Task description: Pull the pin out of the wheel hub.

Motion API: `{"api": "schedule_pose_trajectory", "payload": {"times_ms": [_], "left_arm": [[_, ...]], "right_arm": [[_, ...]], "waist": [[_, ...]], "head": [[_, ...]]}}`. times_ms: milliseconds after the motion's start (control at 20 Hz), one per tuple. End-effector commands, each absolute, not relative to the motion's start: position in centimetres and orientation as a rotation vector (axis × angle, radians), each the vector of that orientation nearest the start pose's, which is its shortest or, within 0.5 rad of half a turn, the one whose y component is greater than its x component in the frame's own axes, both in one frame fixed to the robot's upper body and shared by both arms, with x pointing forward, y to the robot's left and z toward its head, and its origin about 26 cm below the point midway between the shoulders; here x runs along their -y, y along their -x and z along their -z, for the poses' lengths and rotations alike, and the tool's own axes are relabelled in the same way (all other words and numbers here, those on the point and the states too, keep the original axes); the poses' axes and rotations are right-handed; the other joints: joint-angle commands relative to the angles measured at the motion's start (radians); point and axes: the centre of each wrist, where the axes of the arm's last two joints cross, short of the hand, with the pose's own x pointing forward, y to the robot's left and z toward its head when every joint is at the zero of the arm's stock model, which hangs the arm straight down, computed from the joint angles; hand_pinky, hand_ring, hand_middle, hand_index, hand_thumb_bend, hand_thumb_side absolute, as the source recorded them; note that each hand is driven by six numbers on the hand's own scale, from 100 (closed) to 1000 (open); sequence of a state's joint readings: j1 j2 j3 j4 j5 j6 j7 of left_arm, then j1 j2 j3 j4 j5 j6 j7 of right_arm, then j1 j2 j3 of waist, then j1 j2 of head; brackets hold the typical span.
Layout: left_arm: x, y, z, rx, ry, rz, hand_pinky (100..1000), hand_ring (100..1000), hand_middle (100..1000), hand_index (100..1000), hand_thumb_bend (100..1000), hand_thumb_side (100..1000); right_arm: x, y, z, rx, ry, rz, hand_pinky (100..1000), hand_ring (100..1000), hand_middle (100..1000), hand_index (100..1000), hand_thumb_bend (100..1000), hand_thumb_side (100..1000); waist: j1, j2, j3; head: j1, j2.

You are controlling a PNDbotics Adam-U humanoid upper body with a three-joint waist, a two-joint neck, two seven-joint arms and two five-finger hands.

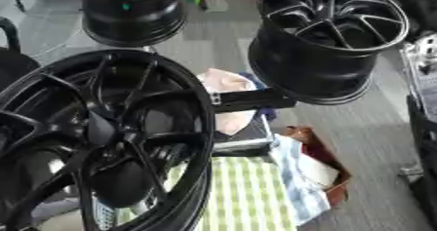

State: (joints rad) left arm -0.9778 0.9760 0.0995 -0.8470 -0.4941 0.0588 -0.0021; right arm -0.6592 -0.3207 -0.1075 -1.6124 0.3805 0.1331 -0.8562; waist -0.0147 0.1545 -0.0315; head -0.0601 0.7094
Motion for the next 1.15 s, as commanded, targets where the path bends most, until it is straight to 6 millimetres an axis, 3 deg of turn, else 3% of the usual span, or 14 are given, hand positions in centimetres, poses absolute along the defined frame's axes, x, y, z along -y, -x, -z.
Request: {"api": "schedule_pose_trajectory", "payload": {"times_ms": [50,300,650,900,1150], "left_arm": [[-49.8,-38.4,-37.1,1.659,-1.406,0.376,826,772,659,785,257,411],[-44.3,-37.2,-39.1,1.984,-1.197,0.613,824,759,642,783,247,374],[-34.1,-32.6,-39.3,2.397,-0.656,0.913,823,750,630,782,235,377],[-29.1,-29.6,-37.6,2.572,-0.353,0.844,818,749,629,779,222,375],[-27.5,-29.4,-35.2,2.672,-0.121,0.600,821,765,655,796,237,392]], "right_arm": [[27.3,-38.3,-25.5,2.260,1.139,0.554,727,752,669,817,100,671],[27.2,-38.4,-25.8,2.269,1.137,0.540,727,752,669,817,100,669],[26.7,-38.4,-26.3,2.288,1.132,0.520,726,751,668,816,100,668],[26.4,-38.3,-26.5,2.305,1.129,0.509,728,752,670,817,100,658],[26.1,-38.3,-26.9,2.317,1.133,0.489,729,753,671,817,100,644]], "waist": [[0.004,-0.018,0.000],[0.003,-0.015,0.000],[0.006,-0.009,-0.003],[0.003,-0.009,-0.006],[-0.005,-0.007,-0.005]], "head": [[0.001,-0.012],[0.005,-0.014],[0.013,-0.017],[0.016,-0.024],[0.014,-0.030]]}}
